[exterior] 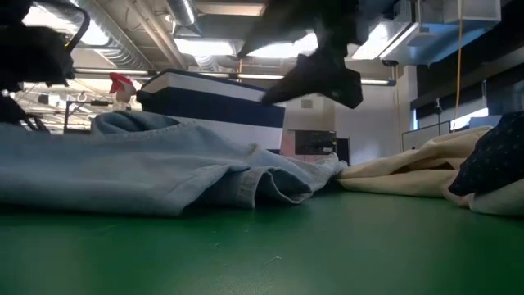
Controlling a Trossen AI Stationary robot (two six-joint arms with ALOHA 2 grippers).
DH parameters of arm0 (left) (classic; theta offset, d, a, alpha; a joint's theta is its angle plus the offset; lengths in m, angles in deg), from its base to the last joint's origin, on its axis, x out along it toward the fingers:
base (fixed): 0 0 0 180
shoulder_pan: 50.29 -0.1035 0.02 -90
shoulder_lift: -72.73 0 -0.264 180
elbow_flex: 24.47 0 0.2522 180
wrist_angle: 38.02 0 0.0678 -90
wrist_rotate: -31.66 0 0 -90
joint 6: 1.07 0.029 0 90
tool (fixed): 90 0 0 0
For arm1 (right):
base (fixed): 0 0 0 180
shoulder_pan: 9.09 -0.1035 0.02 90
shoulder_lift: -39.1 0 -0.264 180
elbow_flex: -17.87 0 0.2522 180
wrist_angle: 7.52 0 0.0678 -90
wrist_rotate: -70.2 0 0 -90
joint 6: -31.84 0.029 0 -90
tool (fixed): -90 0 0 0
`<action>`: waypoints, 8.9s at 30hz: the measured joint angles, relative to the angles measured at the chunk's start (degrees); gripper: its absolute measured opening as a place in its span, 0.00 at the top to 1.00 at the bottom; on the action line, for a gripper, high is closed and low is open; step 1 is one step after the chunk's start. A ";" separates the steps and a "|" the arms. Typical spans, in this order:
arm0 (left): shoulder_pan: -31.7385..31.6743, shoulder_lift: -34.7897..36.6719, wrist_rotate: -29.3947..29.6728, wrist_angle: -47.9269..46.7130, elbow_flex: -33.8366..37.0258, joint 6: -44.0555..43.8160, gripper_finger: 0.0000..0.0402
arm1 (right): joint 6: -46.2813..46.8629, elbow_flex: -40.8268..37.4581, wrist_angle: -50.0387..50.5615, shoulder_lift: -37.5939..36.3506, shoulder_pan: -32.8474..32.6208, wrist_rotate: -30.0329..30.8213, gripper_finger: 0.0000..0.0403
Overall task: Fold laundry
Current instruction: Fold the blue jeans
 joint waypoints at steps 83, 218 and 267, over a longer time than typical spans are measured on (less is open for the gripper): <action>-52.70 -11.38 20.22 -21.24 -44.85 38.88 0.65 | -42.81 4.76 17.97 -14.71 58.65 9.62 0.61; -16.91 -4.24 13.08 -6.97 -1.48 2.97 0.70 | -21.72 13.00 18.99 2.18 19.31 3.48 0.40; -22.60 -4.23 12.84 -2.28 -0.44 3.62 0.70 | -28.28 47.77 66.33 3.12 20.36 16.17 0.98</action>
